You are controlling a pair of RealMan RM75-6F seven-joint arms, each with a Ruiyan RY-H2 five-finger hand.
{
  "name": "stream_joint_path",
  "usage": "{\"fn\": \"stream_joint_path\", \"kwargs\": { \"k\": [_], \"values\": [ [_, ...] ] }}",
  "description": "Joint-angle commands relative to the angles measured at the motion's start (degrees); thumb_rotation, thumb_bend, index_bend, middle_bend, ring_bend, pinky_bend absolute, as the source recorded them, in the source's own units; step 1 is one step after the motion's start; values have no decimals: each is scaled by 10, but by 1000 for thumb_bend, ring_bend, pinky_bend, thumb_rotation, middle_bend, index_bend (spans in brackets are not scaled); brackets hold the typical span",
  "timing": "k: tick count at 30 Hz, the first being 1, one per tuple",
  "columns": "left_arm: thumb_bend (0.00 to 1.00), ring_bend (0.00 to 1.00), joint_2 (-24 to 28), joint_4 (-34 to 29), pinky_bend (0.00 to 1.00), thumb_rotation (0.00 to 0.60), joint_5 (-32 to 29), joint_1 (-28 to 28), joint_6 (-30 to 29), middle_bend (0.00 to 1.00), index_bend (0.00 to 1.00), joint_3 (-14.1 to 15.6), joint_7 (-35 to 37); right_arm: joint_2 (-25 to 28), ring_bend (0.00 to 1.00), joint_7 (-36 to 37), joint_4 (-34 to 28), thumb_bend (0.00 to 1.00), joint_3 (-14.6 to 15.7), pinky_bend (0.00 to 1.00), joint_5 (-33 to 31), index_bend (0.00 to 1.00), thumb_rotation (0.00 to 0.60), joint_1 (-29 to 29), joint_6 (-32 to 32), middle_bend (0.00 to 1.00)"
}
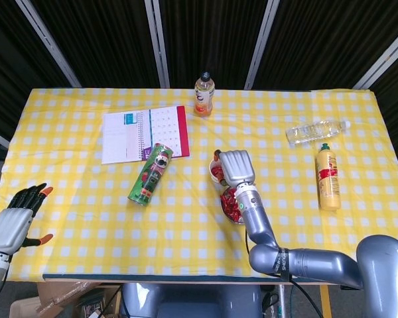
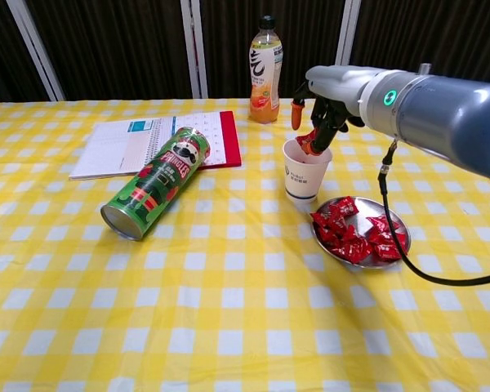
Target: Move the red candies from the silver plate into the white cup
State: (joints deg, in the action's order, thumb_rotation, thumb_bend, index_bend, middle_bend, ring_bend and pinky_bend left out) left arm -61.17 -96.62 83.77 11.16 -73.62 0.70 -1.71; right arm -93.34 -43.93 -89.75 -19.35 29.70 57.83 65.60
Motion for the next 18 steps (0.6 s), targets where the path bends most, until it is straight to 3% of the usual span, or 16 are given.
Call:
{"fn": "stream_joint_path", "kwargs": {
  "k": [1,12,18],
  "values": [
    [28,0,1,0,0,600,2,-1,-2,0,0,1,2,-7,776,1,15,390,-1,831,6,395,600,5,1,738],
    [28,0,1,-2,0,600,-4,1,4,0,0,-1,7,-23,690,-12,30,268,-5,821,-3,334,600,16,9,707],
    [28,0,3,-1,0,600,-4,2,8,0,0,-1,13,-4,684,-12,-22,268,3,816,10,308,600,2,29,704]
  ]
}}
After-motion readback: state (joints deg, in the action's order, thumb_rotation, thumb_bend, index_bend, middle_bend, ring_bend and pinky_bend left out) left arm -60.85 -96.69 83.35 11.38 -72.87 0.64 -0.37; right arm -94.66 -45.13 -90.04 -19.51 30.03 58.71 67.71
